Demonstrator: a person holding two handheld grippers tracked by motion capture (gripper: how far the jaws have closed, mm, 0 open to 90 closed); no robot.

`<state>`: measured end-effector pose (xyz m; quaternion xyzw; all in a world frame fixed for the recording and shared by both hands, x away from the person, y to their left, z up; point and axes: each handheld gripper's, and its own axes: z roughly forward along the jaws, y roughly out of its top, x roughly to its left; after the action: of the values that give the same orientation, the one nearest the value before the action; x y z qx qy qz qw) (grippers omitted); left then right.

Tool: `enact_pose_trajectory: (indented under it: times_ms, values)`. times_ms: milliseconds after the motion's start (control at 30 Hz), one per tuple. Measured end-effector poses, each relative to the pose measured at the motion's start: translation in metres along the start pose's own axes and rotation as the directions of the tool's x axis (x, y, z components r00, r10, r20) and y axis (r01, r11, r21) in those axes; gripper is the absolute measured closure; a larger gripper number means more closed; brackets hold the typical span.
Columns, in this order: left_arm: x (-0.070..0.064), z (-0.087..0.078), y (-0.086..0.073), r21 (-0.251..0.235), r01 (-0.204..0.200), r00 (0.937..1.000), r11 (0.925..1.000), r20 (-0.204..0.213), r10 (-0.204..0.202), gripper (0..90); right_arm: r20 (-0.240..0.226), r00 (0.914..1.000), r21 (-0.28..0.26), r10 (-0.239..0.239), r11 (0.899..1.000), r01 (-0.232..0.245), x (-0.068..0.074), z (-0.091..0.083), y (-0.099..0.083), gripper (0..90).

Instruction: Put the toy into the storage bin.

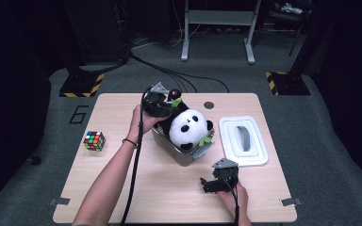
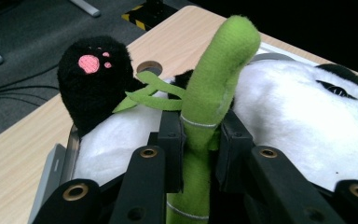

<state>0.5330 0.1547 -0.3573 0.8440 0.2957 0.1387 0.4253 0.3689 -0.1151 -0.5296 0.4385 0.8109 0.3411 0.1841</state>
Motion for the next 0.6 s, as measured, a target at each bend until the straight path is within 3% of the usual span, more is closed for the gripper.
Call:
enact_pose_trajectory:
  times_ms: [167,433,600]
  values:
    - [0.0,0.0,-0.001,0.033,0.006,0.9999,0.9995,-0.009,-0.005,68.1,0.0,1.0,0.0,0.001,1.0,-0.001,0.0,0.0,0.0,0.0]
    - [-0.008,-0.017,0.011,-0.024,0.043,0.9991,0.9988,-0.002,-0.043,31.8,0.002,1.0,-0.001,0.001,1.0,-0.001,0.0,0.0,0.0,0.0]
    - [-0.016,-0.008,0.021,-0.01,0.033,0.9995,0.9994,0.006,-0.033,16.4,-0.001,1.0,0.001,0.001,1.0,-0.001,0.0,0.0,0.0,0.0]
